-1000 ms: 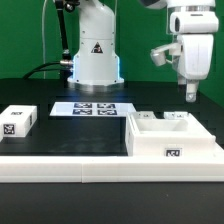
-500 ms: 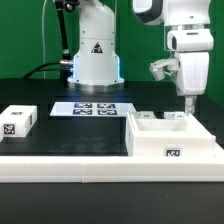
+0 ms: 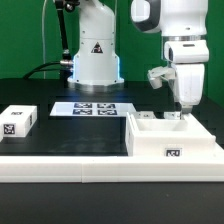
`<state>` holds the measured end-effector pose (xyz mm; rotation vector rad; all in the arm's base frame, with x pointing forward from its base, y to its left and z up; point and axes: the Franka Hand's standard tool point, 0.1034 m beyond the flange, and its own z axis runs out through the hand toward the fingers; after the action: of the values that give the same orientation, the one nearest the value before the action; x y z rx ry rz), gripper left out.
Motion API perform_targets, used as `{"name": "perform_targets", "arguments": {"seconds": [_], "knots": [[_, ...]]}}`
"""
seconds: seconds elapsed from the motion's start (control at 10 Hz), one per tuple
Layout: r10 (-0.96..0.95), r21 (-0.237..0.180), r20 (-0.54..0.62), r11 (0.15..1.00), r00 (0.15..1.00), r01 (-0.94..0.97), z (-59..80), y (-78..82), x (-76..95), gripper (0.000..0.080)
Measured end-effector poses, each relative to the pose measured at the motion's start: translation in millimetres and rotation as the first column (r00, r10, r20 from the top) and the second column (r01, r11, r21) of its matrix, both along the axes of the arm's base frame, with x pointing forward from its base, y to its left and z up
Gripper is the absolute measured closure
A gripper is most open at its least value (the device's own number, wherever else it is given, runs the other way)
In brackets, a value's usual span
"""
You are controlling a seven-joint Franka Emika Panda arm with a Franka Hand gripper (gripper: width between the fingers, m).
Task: Assemble cabinet
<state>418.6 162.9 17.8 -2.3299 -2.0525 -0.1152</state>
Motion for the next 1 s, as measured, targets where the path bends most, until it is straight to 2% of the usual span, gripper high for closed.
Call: {"name": "perform_targets", "arguments": {"seconds": [0.1,0.2,0.3,0.4,0.5,0.6,1.0], "knots": [[-0.001,0.000,-0.007,1.000,1.000,0.001,-3.6,-0.3,-2.0,0.0262],[0.000,-0.001,-0.012,1.000,1.000,0.000,-5.8,-0.3,-3.6,0.0262],[0.000,-0.001,-0.013,1.000,1.000,0.000,-6.1,-0.1,-4.0,0.0399],[0.000,-0.001,-0.013,1.000,1.000,0.000,-6.2,0.0,-4.2,0.0399],[0.000,-0.001,-0.013,1.000,1.000,0.000,-6.2,0.0,-4.2,0.0598],[0.000,-0.001,-0.013,1.000,1.000,0.000,-6.0,0.0,-4.0,0.0723],[0.000,0.000,-0.011,1.000,1.000,0.000,-5.9,0.0,-3.9,0.0731]]}}
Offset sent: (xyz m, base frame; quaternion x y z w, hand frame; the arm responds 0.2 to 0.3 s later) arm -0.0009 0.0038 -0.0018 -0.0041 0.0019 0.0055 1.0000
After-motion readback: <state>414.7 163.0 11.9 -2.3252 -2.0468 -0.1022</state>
